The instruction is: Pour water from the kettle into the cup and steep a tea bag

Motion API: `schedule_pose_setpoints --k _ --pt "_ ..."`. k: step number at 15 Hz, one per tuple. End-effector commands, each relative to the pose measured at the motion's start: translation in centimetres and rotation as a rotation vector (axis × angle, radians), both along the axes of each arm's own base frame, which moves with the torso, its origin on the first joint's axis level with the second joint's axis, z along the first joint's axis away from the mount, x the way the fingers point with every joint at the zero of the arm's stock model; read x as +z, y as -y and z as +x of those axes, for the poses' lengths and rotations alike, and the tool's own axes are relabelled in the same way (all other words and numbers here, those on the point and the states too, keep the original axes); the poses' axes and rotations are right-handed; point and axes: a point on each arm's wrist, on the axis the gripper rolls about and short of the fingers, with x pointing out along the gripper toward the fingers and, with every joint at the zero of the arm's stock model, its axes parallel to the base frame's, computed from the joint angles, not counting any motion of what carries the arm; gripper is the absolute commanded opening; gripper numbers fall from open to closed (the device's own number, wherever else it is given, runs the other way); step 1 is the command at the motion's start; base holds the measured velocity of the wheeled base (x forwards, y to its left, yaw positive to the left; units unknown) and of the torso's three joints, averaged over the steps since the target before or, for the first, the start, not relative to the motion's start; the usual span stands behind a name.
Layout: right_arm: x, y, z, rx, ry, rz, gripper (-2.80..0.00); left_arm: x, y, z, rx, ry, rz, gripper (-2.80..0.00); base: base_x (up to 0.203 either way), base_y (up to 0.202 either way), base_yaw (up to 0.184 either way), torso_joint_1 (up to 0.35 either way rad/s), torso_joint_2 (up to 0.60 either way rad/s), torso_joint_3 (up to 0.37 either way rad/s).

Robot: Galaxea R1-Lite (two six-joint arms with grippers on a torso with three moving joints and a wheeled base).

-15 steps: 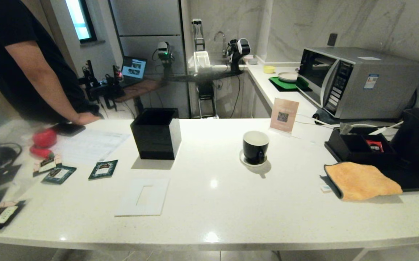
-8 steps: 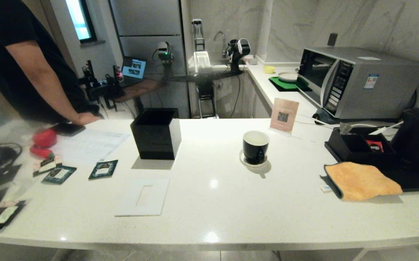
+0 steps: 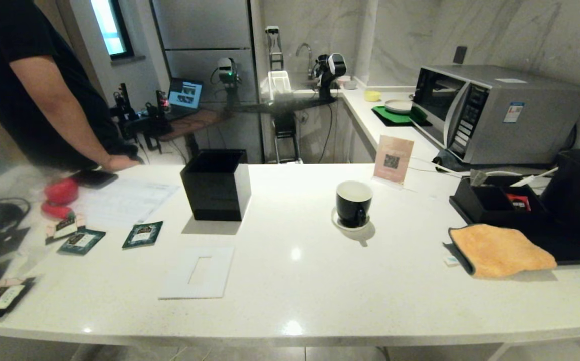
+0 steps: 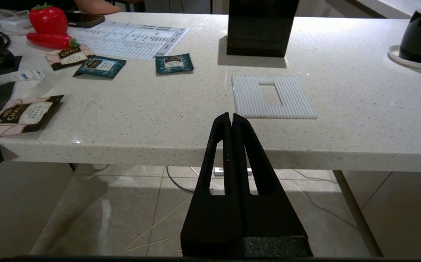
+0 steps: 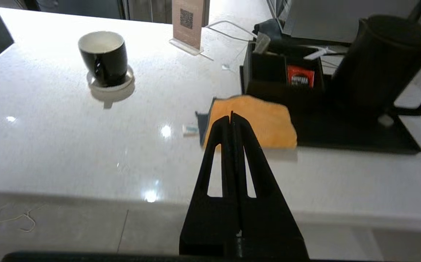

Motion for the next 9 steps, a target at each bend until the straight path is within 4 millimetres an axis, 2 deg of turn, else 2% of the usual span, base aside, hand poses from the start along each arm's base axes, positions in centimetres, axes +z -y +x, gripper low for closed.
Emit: schedule_pose_setpoints --k 1,5,9 --pt "1.3 0.0 5.3 0.000 -0.125 -0.007 -2.80 0.0 0.0 0.0 0.001 0.000 -0.001 -2.80 0.000 0.000 0.000 0.000 0.00 0.000" --pt "2.9 0.0 12.9 -0.005 -0.123 -0.010 -2.80 0.0 0.0 0.0 0.001 0.000 0.000 -2.80 0.000 0.000 0.000 0.000 0.00 0.000" --pt "3.7 0.7 19.7 -0.034 -0.139 -0.008 -2.80 0.0 0.0 0.0 0.001 -0.001 -0.001 -2.80 0.000 0.000 0.000 0.000 0.00 0.000"
